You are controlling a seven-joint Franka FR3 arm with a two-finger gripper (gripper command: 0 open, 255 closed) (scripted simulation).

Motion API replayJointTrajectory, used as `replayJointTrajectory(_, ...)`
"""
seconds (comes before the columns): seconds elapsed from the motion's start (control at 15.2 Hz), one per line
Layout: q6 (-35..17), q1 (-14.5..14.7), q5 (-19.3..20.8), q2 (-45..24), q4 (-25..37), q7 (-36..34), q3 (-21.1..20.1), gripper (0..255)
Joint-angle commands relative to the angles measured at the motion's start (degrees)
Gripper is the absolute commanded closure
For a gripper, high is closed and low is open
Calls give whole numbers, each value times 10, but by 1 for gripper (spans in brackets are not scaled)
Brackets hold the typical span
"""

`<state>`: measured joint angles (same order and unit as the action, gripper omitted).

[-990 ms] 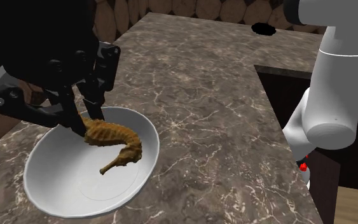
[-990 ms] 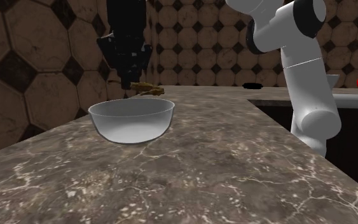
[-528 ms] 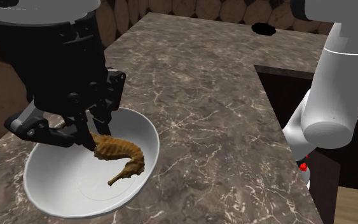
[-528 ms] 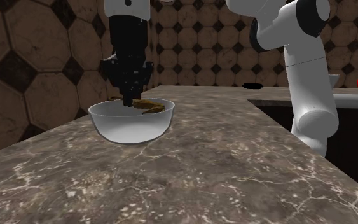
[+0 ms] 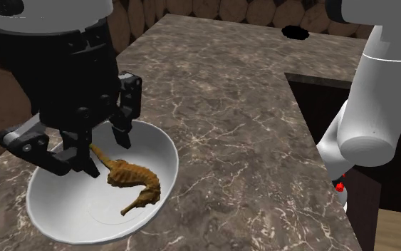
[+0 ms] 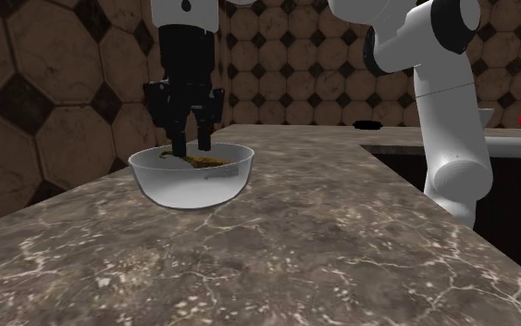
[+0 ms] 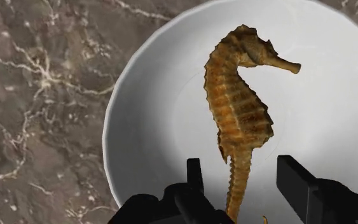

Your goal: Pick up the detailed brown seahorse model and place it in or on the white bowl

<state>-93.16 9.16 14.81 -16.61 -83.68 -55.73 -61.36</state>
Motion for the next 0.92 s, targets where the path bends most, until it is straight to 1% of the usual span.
replayJointTrajectory(0.0, 0, 0, 0, 0, 0, 0, 0, 0)
replayJointTrajectory(0.26, 0, 0, 0, 0, 0, 0, 0, 0)
replayJointTrajectory(0.53, 87, 44, 24, -27, 107, -7, 6, 0)
replayJointTrajectory(0.86, 87, 44, 24, -27, 107, -7, 7, 0)
